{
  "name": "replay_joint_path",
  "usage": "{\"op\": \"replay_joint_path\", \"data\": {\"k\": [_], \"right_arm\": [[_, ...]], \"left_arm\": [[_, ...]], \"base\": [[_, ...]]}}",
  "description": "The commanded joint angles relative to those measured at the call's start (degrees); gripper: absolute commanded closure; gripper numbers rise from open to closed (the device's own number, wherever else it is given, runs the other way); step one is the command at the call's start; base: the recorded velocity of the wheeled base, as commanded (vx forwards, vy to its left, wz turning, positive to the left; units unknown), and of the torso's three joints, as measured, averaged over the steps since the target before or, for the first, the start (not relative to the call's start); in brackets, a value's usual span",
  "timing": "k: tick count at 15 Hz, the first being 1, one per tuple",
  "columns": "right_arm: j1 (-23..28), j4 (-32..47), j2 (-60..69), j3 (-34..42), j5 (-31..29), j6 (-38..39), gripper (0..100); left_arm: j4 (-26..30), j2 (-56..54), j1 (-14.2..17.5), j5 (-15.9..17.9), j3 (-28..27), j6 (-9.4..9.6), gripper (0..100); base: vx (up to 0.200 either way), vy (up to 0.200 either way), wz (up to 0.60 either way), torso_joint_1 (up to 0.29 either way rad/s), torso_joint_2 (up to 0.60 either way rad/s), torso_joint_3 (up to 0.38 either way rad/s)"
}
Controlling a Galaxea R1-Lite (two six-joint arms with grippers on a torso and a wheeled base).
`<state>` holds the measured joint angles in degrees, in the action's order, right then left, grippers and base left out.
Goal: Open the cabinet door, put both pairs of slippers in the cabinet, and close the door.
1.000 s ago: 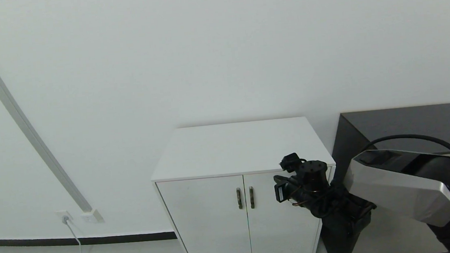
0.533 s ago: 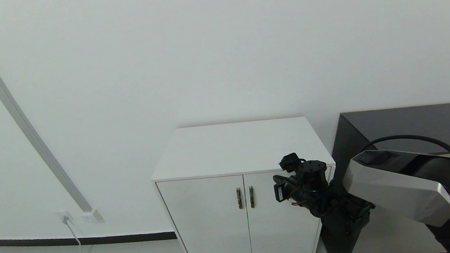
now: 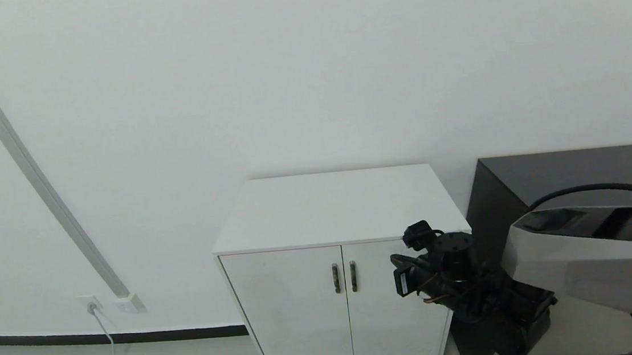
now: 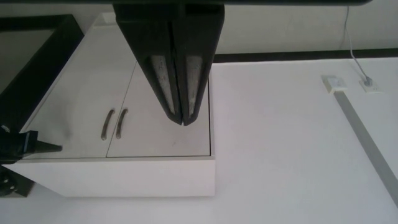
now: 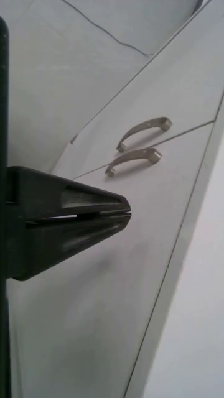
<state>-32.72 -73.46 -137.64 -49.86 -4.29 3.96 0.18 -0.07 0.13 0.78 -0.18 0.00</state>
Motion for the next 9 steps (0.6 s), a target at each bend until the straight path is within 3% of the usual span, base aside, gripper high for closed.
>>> {"op": "replay_joint_path", "data": {"k": [1,4,9], "right_arm": [[-0.3,-1.9,6.5,6.7,-0.1,0.1,100],[2.0,-5.2,11.2,14.0,-2.1,0.1,100],[12.6,-9.4,18.7,25.9,-2.1,0.1,100]], "left_arm": [[0.0,0.1,0.0,0.0,0.0,0.00,100],[0.0,0.1,0.0,0.0,0.0,0.00,100],[0.0,0.1,0.0,0.0,0.0,0.09,100]], "base": [[0.000,0.000,0.00,0.000,0.00,0.000],[0.000,0.000,0.00,0.000,0.00,0.000],[0.000,0.000,0.00,0.000,0.00,0.000]]}}
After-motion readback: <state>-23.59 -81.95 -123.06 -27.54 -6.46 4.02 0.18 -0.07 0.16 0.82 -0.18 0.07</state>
